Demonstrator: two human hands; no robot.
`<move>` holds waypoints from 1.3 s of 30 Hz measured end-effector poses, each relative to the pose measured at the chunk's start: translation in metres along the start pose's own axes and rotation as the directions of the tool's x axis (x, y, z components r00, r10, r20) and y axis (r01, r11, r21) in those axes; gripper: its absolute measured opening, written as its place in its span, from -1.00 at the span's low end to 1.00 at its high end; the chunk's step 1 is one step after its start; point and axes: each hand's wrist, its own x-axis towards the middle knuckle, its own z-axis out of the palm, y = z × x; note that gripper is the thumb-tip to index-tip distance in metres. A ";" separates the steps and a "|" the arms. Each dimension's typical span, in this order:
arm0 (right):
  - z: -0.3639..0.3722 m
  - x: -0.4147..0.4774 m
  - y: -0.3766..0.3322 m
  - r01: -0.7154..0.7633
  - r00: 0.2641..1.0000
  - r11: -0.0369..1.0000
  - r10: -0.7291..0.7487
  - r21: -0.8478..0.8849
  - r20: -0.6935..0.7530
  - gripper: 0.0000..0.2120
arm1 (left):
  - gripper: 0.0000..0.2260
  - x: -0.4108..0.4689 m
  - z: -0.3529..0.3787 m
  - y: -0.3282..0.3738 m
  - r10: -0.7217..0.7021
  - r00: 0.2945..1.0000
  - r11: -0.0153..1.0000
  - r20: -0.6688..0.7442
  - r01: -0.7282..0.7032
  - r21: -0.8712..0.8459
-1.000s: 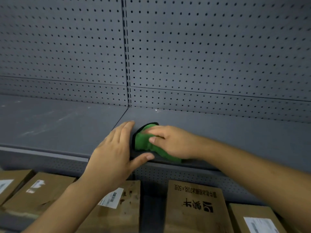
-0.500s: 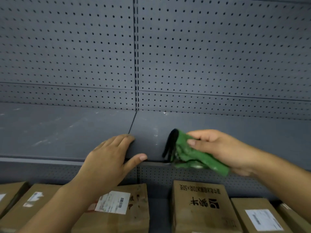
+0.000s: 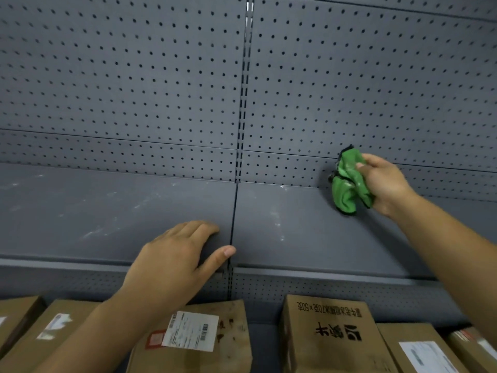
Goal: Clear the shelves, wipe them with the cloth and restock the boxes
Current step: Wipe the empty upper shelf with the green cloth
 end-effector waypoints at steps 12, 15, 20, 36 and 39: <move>0.087 0.024 0.019 0.164 0.972 0.721 -0.004 -0.673 0.233 -0.75 | -0.44 0.002 0.002 -0.002 0.013 1.000 1.000 -0.022 -0.013 0.007; 0.096 0.019 0.015 0.178 0.957 0.681 0.048 -0.710 0.286 -0.72 | -0.43 0.000 0.004 -0.002 0.008 1.000 1.000 -0.015 -0.008 0.003; 0.116 -0.002 0.008 0.243 0.911 0.685 0.082 -0.687 0.405 -0.69 | -0.45 0.001 0.003 -0.001 0.001 1.000 1.000 -0.008 -0.001 0.022; 0.098 -0.133 -0.014 0.310 0.688 0.859 0.094 -0.408 0.720 -0.75 | -0.16 -0.003 0.002 0.000 -0.035 0.999 0.999 0.012 0.036 -0.031; 0.083 -0.151 -0.018 0.270 0.657 0.888 0.113 -0.372 0.746 -0.75 | -0.09 -0.003 0.000 0.001 -0.017 0.999 0.999 0.030 0.018 -0.029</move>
